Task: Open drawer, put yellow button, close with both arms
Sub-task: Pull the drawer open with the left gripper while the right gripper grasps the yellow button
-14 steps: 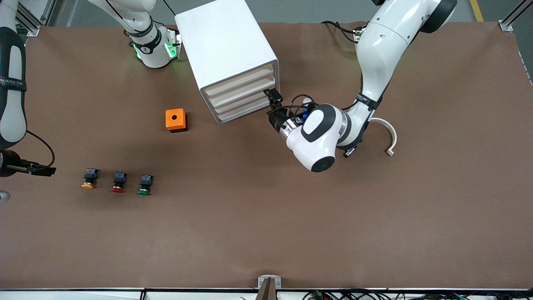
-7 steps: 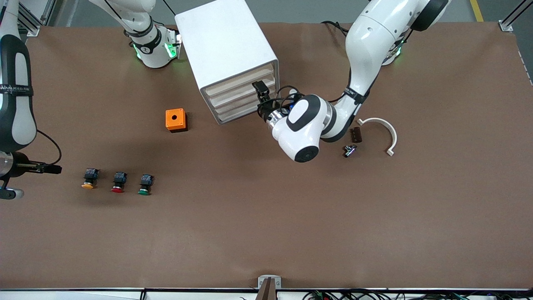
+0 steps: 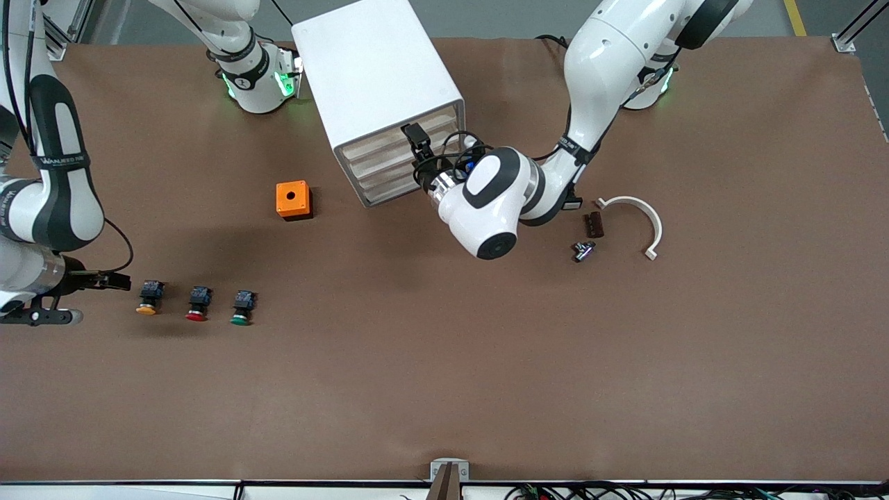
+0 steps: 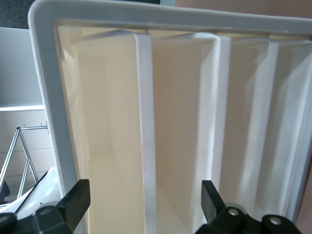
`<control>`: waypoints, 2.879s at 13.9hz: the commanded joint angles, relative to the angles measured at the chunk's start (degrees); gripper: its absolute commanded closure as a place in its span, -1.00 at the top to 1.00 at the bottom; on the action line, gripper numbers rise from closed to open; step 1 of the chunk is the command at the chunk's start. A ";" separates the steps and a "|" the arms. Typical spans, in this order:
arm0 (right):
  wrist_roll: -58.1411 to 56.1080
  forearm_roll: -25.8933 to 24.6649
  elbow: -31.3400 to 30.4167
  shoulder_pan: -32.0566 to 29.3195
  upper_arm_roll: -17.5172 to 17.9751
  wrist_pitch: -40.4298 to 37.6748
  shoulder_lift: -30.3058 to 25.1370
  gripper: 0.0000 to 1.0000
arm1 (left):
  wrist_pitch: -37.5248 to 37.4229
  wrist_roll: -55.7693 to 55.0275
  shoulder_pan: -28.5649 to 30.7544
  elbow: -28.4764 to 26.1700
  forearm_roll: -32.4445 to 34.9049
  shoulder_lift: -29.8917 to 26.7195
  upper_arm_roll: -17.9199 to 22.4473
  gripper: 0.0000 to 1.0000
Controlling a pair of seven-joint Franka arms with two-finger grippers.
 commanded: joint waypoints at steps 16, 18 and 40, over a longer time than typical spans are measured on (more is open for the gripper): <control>-1.90 10.99 -9.14 -1.52 0.94 17.24 3.64 1.00 | 0.76 -0.99 -1.56 0.67 -1.07 2.36 0.90 -1.00; -1.54 10.90 -9.06 -1.26 0.94 17.51 4.17 1.00 | 0.23 -1.17 0.54 0.58 -0.55 1.40 0.82 -1.00; -2.16 8.88 -6.95 -1.87 0.67 16.37 6.37 -0.59 | 4.80 4.45 9.07 5.77 -0.36 1.57 6.53 0.99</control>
